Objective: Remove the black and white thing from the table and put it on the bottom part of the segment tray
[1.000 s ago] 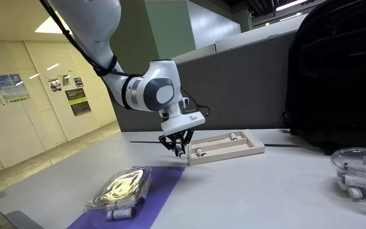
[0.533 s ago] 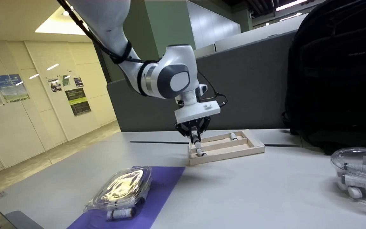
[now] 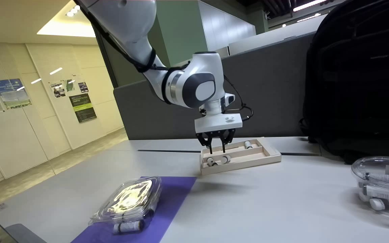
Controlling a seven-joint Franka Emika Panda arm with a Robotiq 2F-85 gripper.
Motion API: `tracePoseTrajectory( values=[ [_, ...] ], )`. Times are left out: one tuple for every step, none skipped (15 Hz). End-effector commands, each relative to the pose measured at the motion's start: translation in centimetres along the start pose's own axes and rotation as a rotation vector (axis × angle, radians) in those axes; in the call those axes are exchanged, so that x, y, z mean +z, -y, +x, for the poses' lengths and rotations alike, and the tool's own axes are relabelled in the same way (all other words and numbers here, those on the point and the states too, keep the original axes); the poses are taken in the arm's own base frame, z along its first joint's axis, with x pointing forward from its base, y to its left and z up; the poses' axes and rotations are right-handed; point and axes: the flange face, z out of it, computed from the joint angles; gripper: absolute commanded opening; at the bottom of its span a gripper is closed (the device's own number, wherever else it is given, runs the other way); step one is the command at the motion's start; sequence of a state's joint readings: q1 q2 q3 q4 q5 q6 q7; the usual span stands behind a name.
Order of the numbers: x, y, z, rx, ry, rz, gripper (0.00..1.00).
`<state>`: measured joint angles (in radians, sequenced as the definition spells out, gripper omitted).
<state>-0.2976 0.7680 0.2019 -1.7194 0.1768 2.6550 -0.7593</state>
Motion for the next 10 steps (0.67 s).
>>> tracePoseTrajectory(
  values=[
    [0.6, -0.7, 0.9, 0.065, 0.006, 0.013, 0.78],
    [0.6, -0.6, 1.0, 0.067, 0.005, 0.014, 0.85],
    [0.4, -0.4, 1.0, 0.067, 0.002, 0.013, 0.92],
    [0.1, 0.0, 1.0, 0.063, 0.000, 0.009, 0.99],
    [-0.4, 0.5, 1.1, 0.065, -0.007, 0.009, 1.00],
    [-1.2, 1.0, 1.3, 0.066, -0.010, 0.003, 1.00],
    [-1.8, 1.5, 1.5, 0.076, -0.012, 0.004, 1.00],
    [-2.7, 2.1, 1.7, 0.101, -0.022, -0.001, 1.00],
    [-3.5, 2.7, 2.0, 0.117, -0.027, -0.011, 1.00],
    [-4.5, 3.3, 2.1, 0.132, -0.029, -0.031, 1.00]
  ],
)
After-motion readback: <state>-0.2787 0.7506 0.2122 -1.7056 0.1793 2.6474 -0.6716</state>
